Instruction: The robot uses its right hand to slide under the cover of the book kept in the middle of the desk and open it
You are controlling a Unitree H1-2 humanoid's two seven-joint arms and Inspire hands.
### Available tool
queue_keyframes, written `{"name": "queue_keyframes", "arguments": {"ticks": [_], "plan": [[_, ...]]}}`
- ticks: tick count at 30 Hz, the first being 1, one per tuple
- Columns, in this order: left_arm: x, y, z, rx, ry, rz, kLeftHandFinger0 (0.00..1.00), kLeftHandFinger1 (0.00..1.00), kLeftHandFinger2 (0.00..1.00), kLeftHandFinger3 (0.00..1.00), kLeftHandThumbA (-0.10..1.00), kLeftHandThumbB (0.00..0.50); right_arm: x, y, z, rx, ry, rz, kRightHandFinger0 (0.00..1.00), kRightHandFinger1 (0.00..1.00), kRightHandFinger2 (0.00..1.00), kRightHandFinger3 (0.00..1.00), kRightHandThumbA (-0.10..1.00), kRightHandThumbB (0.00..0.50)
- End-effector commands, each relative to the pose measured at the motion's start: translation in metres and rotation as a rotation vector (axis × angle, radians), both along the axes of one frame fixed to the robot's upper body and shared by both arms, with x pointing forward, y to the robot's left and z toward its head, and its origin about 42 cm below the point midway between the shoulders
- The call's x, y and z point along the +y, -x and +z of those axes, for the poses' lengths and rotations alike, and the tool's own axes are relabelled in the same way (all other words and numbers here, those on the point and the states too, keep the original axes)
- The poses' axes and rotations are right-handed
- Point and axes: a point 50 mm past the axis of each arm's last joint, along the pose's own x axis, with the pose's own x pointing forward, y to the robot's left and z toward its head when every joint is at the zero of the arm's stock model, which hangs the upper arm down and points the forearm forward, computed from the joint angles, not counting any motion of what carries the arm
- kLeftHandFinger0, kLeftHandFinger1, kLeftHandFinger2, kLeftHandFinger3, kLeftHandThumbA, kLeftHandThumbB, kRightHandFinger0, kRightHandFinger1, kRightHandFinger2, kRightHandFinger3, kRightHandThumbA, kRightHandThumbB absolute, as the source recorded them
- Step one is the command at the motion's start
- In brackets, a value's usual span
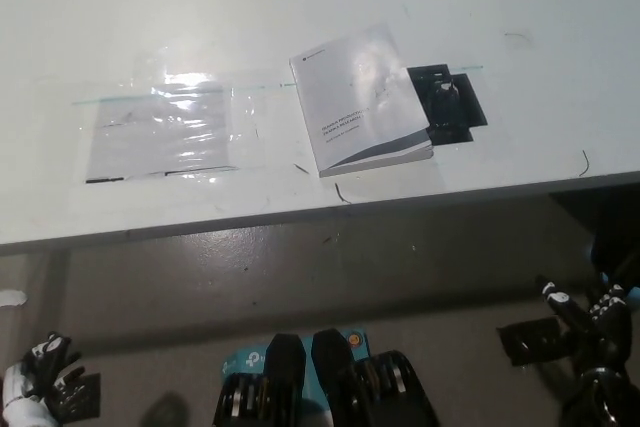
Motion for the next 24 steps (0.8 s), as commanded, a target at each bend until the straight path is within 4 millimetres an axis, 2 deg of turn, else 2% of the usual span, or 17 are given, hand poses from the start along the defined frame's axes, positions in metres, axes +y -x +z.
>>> {"name": "queue_keyframes", "arguments": {"ticks": [1,4,5,8,9,10,11,15,18,20,22,24], "plan": [[0.011,-0.003,0.011,-0.034,-0.033,0.037,0.61,0.6,0.67,0.68,0.57,0.036,-0.016,-0.02,0.041,-0.152,-0.024,-0.162,0.66,0.98,1.0,1.0,1.0,0.059],[0.012,-0.002,0.011,-0.036,-0.03,0.049,0.59,0.58,0.65,0.68,0.55,0.034,-0.02,-0.027,0.055,-0.165,-0.019,-0.193,0.62,0.96,1.0,1.0,1.0,0.048],[0.012,-0.001,0.01,-0.029,-0.035,0.05,0.63,0.61,0.67,0.72,0.55,0.021,-0.025,-0.032,0.068,-0.166,-0.014,-0.231,0.62,0.94,1.0,1.0,1.0,0.061],[0.013,0.001,0.009,-0.026,-0.033,0.05,0.62,0.62,0.69,0.74,0.56,0.012,-0.029,-0.037,0.081,-0.17,-0.01,-0.242,0.65,0.95,1.0,1.0,1.0,0.076],[0.012,0.002,0.008,-0.022,-0.036,0.054,0.6,0.61,0.69,0.75,0.55,0.003,-0.029,-0.037,0.088,-0.176,-0.001,-0.238,0.72,1.0,1.0,1.0,1.0,0.067],[0.012,0.002,0.008,-0.017,-0.033,0.055,0.6,0.61,0.69,0.74,0.55,0.0,-0.029,-0.036,0.095,-0.184,-0.009,-0.246,0.73,1.0,1.0,1.0,1.0,0.054],[0.013,0.002,0.007,-0.011,-0.025,0.057,0.62,0.61,0.7,0.75,0.55,0.0,-0.028,-0.037,0.102,-0.188,-0.036,-0.272,0.67,1.0,1.0,1.0,1.0,0.1],[0.015,0.005,0.004,-0.001,-0.025,0.048,0.64,0.64,0.74,0.79,0.57,0.0,-0.027,-0.033,0.112,-0.194,-0.036,-0.27,0.66,1.0,1.0,1.0,1.0,0.099],[0.017,0.007,0.001,0.012,-0.006,0.064,0.62,0.62,0.72,0.79,0.57,0.0,-0.02,-0.034,0.126,-0.178,-0.014,-0.28,0.62,0.99,1.0,1.0,1.0,0.074],[0.018,0.007,0.0,0.014,-0.005,0.067,0.61,0.6,0.7,0.78,0.56,0.0,-0.018,-0.034,0.131,-0.167,0.002,-0.279,0.58,0.98,1.0,1.0,1.0,0.08],[0.018,0.009,-0.001,0.019,-0.002,0.069,0.62,0.6,0.72,0.78,0.56,0.0,-0.014,-0.033,0.135,-0.167,0.012,-0.273,0.63,1.0,1.0,1.0,1.0,0.071],[0.018,0.011,-0.002,0.02,0.002,0.074,0.61,0.61,0.75,0.77,0.55,0.0,-0.01,-0.034,0.142,-0.164,0.019,-0.274,0.67,1.0,1.0,1.0,1.0,0.092]]}}
